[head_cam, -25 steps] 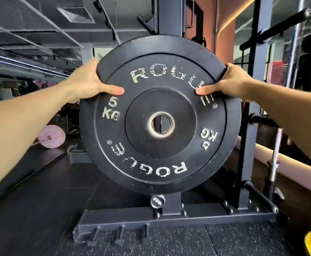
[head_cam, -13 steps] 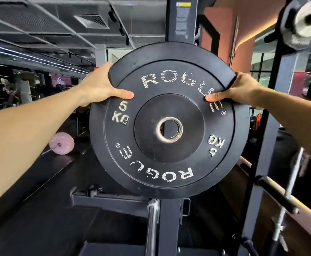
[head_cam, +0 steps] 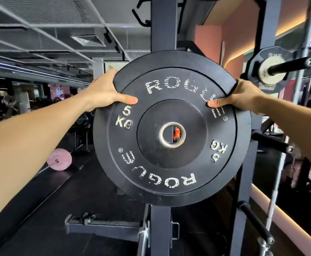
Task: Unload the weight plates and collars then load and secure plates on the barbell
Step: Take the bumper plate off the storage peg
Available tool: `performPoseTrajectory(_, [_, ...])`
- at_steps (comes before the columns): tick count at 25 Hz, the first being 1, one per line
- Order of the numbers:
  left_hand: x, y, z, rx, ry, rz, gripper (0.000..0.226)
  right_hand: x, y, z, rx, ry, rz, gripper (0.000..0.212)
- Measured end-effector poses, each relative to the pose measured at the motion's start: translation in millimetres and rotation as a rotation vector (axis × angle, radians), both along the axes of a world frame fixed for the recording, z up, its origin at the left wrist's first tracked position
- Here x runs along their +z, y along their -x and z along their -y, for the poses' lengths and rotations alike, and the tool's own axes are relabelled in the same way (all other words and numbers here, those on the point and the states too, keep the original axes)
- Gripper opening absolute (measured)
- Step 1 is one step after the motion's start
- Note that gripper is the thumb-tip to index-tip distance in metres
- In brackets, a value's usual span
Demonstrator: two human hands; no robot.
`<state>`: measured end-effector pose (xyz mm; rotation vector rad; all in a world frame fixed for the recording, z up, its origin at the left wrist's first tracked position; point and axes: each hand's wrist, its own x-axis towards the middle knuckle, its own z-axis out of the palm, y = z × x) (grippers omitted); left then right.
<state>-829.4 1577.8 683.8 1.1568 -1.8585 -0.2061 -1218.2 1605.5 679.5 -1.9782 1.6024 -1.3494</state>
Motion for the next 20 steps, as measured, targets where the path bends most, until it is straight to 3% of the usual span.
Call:
performPoseTrajectory(5, [-2.8,85.6,-15.4,-0.001,-0.012,0.013,0.097,-8.1,80.8,-24.8,0.038,0.004,0.011,0.071])
performPoseTrajectory(9, [-19.6,197.7,-21.6,-0.041,-0.021,-0.026,0.085,-20.9,192.3,-28.0,0.023,-0.005,0.001,0.083])
performPoseTrajectory(20, [-33.1,455.0,-11.3,-0.043,-0.067,-0.076,0.095,-7.9,450.7,-20.4,-0.035,-0.032,-0.080,0.087])
